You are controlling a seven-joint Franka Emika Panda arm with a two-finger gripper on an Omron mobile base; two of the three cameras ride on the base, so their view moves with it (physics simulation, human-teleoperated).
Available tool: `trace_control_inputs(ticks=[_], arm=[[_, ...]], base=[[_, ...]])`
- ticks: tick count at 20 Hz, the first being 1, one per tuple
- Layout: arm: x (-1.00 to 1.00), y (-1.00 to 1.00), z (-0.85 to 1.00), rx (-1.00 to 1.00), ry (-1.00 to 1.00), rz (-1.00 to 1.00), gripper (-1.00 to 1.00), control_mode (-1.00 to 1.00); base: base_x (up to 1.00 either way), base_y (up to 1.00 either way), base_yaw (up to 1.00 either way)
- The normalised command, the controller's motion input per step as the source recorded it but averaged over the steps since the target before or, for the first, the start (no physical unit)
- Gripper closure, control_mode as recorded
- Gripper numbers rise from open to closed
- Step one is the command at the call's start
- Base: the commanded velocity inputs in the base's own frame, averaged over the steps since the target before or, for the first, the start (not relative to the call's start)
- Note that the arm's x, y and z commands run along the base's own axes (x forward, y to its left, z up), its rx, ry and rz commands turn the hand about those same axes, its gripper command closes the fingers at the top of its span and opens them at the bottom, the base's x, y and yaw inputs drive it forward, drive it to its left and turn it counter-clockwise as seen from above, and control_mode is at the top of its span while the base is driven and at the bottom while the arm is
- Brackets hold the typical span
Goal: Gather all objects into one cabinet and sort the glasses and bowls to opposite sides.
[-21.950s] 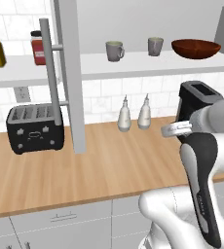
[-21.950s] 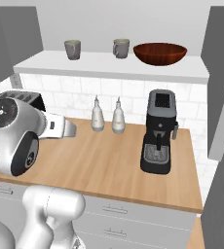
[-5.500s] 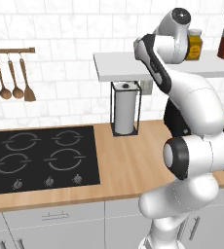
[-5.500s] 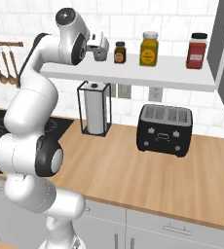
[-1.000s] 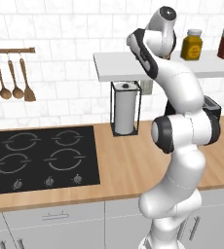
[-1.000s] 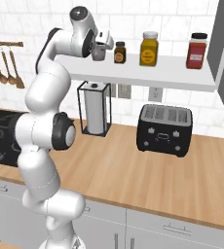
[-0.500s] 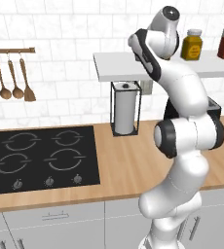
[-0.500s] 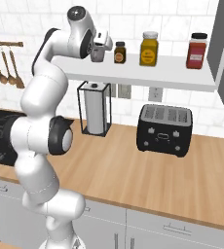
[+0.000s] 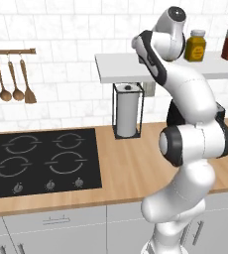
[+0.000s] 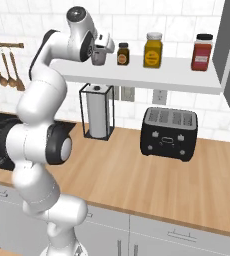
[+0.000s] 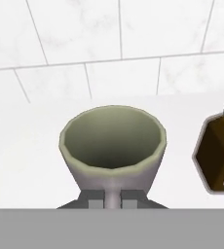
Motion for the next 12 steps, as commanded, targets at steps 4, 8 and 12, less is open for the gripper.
trace_control_inputs(ticks=[4, 8, 12], arm=[[-0.3, 0.0, 0.0, 0.0, 0.0, 0.0, 1.0, -1.0], [-0.41, 0.0, 0.0, -0.01, -0.04, 0.0, 1.0, -1.0], [-0.49, 0.0, 0.0, -0.01, -0.05, 0.0, 1.0, -1.0]], base=[[0.0, 0.0, 0.0], [0.0, 0.0, 0.0], [0.0, 0.0, 0.0]])
